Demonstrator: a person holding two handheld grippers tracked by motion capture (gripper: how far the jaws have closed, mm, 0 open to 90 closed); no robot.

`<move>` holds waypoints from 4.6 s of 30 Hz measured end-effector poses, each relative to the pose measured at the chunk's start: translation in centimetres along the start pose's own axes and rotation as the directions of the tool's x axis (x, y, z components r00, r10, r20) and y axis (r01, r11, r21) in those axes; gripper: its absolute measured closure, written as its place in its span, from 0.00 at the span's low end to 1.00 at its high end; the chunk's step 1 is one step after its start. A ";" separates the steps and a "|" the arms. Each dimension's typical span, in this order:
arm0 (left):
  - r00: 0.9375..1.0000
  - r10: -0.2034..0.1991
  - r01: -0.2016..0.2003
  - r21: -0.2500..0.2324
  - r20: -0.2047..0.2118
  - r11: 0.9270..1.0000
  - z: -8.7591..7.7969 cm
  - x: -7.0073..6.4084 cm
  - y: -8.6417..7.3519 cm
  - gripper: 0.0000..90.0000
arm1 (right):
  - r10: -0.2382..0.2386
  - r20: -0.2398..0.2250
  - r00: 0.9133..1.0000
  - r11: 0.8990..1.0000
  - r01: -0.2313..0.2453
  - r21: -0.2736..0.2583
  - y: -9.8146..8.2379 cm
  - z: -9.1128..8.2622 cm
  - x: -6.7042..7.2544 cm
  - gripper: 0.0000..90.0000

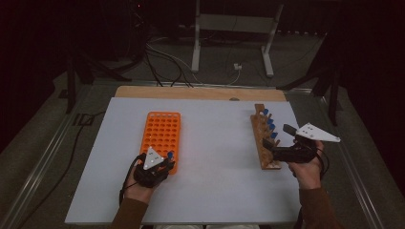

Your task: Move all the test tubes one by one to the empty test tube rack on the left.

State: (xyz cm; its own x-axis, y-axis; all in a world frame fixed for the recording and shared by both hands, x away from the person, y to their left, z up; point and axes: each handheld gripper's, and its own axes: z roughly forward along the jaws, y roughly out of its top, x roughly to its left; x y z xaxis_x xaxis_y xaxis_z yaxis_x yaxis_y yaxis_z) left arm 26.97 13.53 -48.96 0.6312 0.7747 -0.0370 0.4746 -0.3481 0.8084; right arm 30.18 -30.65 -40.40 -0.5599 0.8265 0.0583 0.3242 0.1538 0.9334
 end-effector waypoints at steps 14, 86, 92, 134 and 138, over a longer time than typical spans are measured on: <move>0.993 -0.075 0.086 -0.123 0.094 0.989 -1.7 1.3 -0.1 0.42 | 0.005 0.010 1.000 1.000 -0.005 -0.005 -0.1 0.0 -0.3 0.00; 0.982 -0.156 0.128 -0.236 -0.105 0.963 -2.8 3.2 -0.3 0.01 | 0.009 0.160 0.987 0.985 -0.037 0.171 -4.1 4.7 -3.0 0.85; 0.983 -0.151 0.123 -0.229 -0.109 0.966 -2.8 3.2 -0.3 0.01 | 0.012 0.168 0.986 0.984 -0.041 0.171 -4.0 4.5 -3.0 0.85; 0.985 -0.148 0.123 -0.237 -0.091 0.964 -2.7 3.0 -0.2 0.01 | 0.028 0.166 0.986 0.999 -0.035 0.039 0.1 1.5 -2.1 0.85; 0.985 -0.146 0.118 -0.257 -0.096 0.959 -3.0 3.0 0.0 0.01 | 0.027 0.160 0.987 0.999 -0.030 0.017 0.5 1.1 -1.9 0.85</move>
State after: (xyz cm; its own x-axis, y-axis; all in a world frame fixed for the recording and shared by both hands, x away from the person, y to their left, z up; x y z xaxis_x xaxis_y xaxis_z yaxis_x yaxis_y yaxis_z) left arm 27.00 17.40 -47.34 0.4929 0.8645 -0.0983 0.3718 -0.1071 0.9221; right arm 32.22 -31.56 -40.37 -0.4219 0.9063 0.0261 0.3537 0.1380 0.9251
